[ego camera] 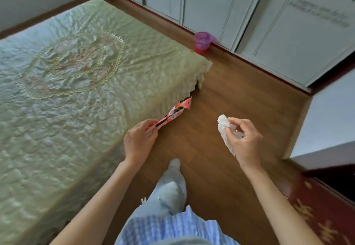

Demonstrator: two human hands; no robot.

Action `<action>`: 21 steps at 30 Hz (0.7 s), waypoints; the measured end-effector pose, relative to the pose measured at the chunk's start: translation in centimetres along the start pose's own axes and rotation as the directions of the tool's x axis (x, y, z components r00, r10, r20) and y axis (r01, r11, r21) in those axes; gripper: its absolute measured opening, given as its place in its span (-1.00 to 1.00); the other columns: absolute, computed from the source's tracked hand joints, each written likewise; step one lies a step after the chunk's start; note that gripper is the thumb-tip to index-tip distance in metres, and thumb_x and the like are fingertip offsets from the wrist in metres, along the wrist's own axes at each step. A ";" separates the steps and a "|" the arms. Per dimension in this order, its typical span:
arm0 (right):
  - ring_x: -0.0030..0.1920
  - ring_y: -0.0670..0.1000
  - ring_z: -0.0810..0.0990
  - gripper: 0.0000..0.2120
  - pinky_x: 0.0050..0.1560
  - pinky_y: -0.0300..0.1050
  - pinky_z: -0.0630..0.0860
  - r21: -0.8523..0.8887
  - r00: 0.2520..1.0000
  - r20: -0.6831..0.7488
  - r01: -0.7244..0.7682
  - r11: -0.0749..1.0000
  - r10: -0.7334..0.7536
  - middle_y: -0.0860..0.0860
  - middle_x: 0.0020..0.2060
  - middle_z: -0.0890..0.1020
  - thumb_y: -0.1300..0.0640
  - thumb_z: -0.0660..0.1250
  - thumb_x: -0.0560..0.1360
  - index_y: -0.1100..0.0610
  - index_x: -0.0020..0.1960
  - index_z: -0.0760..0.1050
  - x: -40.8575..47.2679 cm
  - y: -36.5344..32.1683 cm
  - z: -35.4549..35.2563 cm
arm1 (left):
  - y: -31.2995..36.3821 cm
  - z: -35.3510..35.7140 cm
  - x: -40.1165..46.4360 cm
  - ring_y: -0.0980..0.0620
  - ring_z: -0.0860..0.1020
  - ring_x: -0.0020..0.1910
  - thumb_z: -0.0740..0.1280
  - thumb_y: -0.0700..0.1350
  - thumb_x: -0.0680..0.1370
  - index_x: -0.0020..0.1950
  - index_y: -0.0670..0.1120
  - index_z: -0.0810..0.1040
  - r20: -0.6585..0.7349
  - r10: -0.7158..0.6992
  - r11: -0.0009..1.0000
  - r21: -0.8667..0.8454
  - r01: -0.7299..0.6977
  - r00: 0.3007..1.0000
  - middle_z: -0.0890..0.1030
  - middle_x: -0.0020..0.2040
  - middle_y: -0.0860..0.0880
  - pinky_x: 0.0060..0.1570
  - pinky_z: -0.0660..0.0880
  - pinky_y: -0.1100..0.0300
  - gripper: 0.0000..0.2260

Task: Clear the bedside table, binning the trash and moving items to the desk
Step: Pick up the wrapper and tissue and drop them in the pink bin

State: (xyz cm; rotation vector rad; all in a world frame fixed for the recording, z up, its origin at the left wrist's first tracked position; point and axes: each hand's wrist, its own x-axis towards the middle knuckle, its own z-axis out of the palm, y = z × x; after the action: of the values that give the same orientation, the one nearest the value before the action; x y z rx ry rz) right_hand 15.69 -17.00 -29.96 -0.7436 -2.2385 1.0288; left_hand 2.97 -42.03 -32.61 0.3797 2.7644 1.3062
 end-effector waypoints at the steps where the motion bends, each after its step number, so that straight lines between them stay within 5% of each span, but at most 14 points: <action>1: -0.11 -0.12 0.58 -0.80 -0.04 -0.03 0.56 -0.013 1.000 -0.014 -0.005 1.000 0.004 -0.14 -0.12 0.60 0.22 0.43 0.39 0.02 -0.01 0.61 1.0 0.4 0.1 | 0.3 0.6 1.3 -0.05 0.62 -0.29 0.32 -0.04 0.46 0.02 0.15 0.59 -0.008 0.013 1.000 0.013 -0.013 1.000 0.65 -0.25 0.06 -0.37 0.49 0.12 -0.82; 11: -0.13 -0.19 0.53 -0.83 -0.07 -0.26 0.50 -0.187 0.972 -0.225 -0.112 0.976 0.068 -0.07 -0.11 0.64 0.23 0.43 0.39 0.08 -0.03 0.63 16.3 4.3 0.5 | 6.6 10.2 20.3 0.00 0.60 -0.21 0.36 -0.07 0.46 0.03 0.11 0.61 0.183 0.124 0.991 0.025 -0.131 0.975 0.66 -0.18 0.07 -0.30 0.40 0.17 -0.83; 17: -0.14 -0.12 0.56 -0.82 -0.06 -0.17 0.54 -0.185 0.956 -0.262 -0.182 0.966 0.129 -0.05 -0.09 0.63 0.22 0.40 0.41 0.08 0.00 0.63 24.9 7.8 0.4 | 10.5 15.2 29.0 0.04 0.57 -0.25 0.39 -0.09 0.46 0.02 0.09 0.61 0.223 0.156 0.982 0.069 -0.175 0.962 0.65 -0.19 0.07 -0.34 0.36 0.18 -0.83; 21: -0.10 -0.18 0.51 -0.82 -0.11 -0.33 0.50 -0.222 0.951 -0.243 -0.247 0.943 0.192 -0.08 -0.05 0.62 0.15 0.38 0.44 0.06 0.03 0.61 31.3 10.9 -0.6 | 13.0 19.7 34.2 0.04 0.56 -0.26 0.37 -0.09 0.48 0.04 0.08 0.61 0.251 0.133 0.985 0.073 -0.156 0.959 0.64 -0.21 0.08 -0.32 0.44 0.13 -0.84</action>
State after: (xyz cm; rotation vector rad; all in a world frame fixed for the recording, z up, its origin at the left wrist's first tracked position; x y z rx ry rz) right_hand -2.76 10.51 -30.31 -1.1823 -2.1485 0.7259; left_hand -24.48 -10.87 -33.51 0.7114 2.6341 1.0757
